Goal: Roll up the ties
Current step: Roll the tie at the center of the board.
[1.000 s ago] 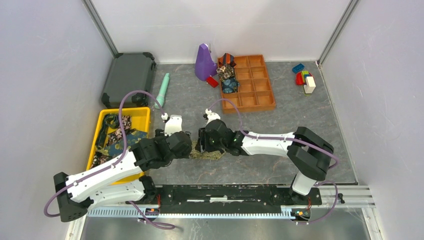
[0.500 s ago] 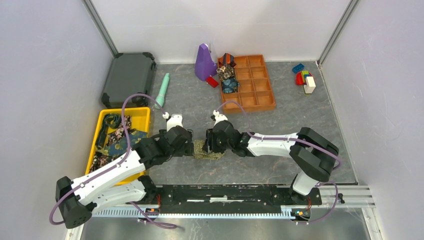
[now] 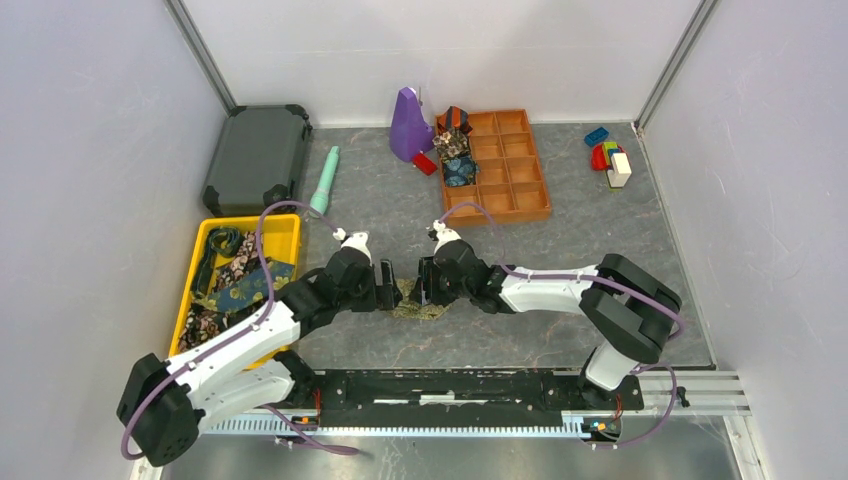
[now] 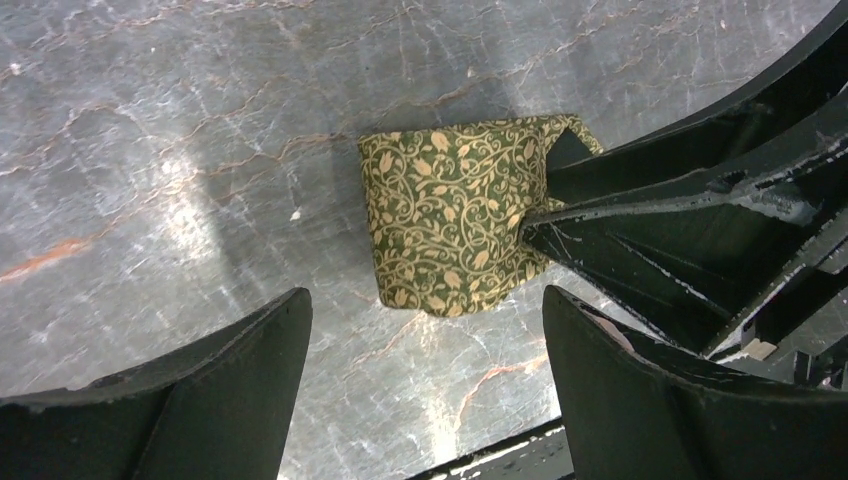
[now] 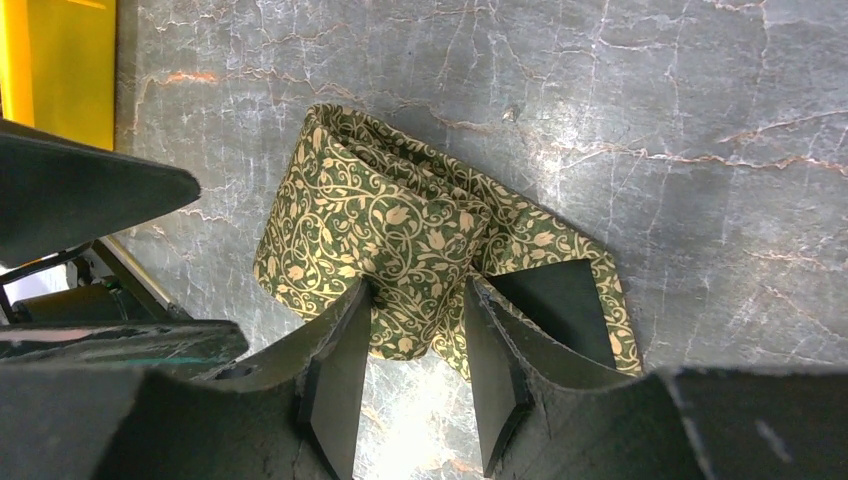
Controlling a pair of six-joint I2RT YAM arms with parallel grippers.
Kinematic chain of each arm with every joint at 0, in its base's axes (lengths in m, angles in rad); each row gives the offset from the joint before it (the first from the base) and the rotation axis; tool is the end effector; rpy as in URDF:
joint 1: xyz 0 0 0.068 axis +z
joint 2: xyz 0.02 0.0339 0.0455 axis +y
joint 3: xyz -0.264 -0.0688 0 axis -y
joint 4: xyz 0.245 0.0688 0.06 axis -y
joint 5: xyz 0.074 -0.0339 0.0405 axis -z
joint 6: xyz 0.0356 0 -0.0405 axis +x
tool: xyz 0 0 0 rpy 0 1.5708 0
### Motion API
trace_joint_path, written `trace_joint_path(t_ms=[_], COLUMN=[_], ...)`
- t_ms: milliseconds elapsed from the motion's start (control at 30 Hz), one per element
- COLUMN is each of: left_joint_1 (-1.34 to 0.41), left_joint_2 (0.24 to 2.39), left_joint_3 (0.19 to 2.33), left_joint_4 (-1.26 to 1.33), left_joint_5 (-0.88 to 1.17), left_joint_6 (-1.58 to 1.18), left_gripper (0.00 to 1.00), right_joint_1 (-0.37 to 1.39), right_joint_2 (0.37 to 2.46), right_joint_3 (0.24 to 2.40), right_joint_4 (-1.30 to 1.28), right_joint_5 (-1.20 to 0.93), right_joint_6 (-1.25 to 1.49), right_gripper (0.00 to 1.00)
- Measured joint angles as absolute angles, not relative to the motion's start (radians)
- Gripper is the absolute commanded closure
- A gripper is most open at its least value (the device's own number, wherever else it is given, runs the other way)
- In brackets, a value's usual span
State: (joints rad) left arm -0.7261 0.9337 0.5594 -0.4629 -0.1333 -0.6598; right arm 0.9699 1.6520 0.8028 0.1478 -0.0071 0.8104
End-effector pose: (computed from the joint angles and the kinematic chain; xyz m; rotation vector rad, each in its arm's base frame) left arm 0.1423 -0.1200 0.2108 0.0184 2.4548 -0.4763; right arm 0.1875 0.2740 0.1616 -0.1995 2.4455 0.8909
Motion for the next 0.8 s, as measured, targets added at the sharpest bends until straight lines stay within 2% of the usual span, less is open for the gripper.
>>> trace_joint_path(t_ms=[367,800], left_joint_1=[-0.677,-0.647], left_joint_2=[1.003,1.039], left_joint_3=[0.475,0.415], left_joint_4=[-0.247,-0.109], left_joint_5=[-0.022,0.060], left_joint_6=[-0.641,-0.637], left_gripper=[0.11,0.14], right_joint_1=[0.959,0.953], right_joint_2=[1.652,1.652], right_joint_3=[0.776,0.751], right_joint_4=[0.191,0.228], right_joint_5=[-0.049,-0.057], right_joint_6=[0.810,0.810], right_gripper=[0.57,0.59])
